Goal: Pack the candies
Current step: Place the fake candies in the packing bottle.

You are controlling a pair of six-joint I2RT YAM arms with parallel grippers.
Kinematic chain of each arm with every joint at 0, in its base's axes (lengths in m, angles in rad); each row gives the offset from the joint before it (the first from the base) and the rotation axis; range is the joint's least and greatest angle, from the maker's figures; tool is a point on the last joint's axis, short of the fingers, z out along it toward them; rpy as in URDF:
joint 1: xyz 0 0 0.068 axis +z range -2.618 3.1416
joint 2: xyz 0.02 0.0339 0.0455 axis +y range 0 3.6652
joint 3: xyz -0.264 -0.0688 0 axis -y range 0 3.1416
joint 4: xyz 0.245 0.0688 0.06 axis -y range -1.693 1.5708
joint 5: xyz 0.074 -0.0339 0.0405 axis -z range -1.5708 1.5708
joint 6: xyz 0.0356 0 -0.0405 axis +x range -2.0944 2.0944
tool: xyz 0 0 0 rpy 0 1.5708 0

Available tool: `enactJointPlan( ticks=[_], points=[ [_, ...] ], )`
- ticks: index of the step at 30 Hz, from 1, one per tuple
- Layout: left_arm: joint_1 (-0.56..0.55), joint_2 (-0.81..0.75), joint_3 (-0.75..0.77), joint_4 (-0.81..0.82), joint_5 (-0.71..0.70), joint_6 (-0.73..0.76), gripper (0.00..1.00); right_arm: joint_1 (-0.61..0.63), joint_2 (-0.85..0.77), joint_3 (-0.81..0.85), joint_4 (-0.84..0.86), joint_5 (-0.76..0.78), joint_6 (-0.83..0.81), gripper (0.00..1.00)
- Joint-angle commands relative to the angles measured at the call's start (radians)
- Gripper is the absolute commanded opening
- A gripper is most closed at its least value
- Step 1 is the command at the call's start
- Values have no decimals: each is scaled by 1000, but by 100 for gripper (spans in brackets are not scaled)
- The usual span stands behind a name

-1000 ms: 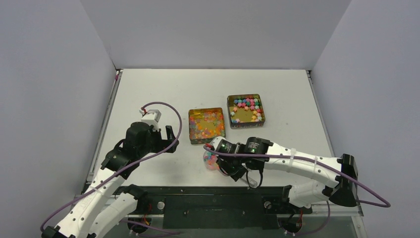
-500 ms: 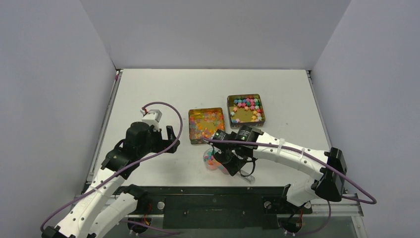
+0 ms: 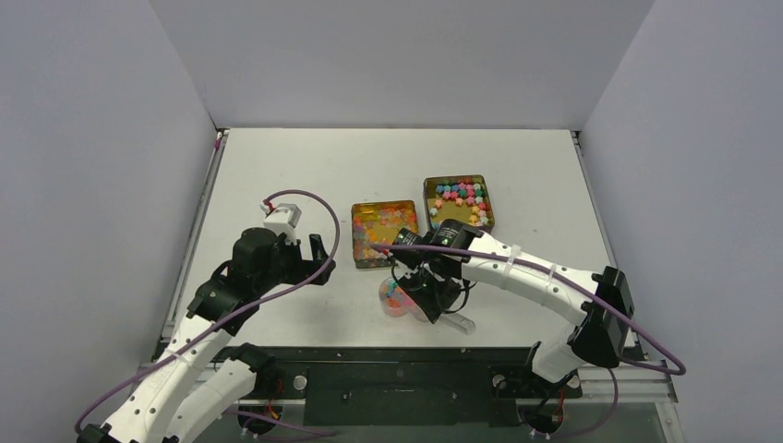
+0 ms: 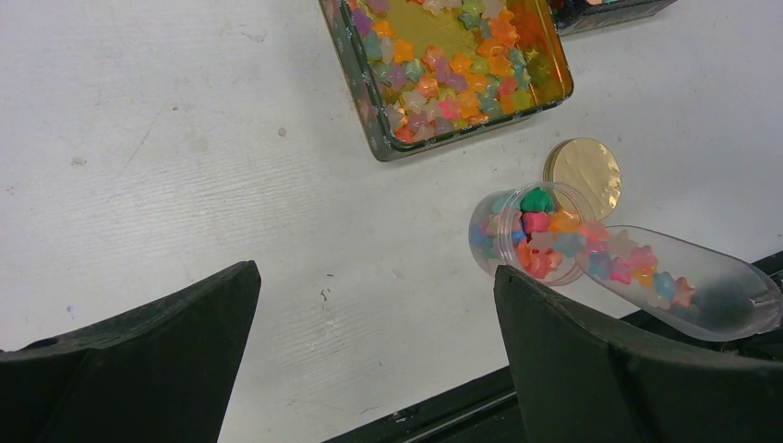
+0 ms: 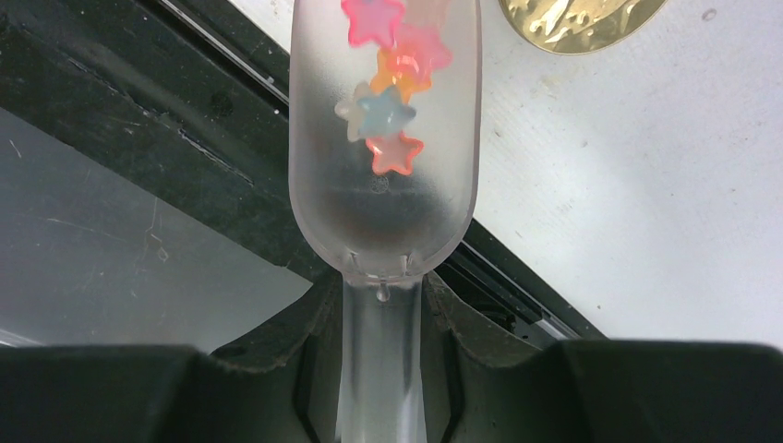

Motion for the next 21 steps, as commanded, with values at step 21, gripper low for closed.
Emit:
enactJointPlan(
  ticks=[21],
  points=[
    [-30,-11,4,46,9,12,96,-71,-27,64,-103,-73,-9,0]
  ],
)
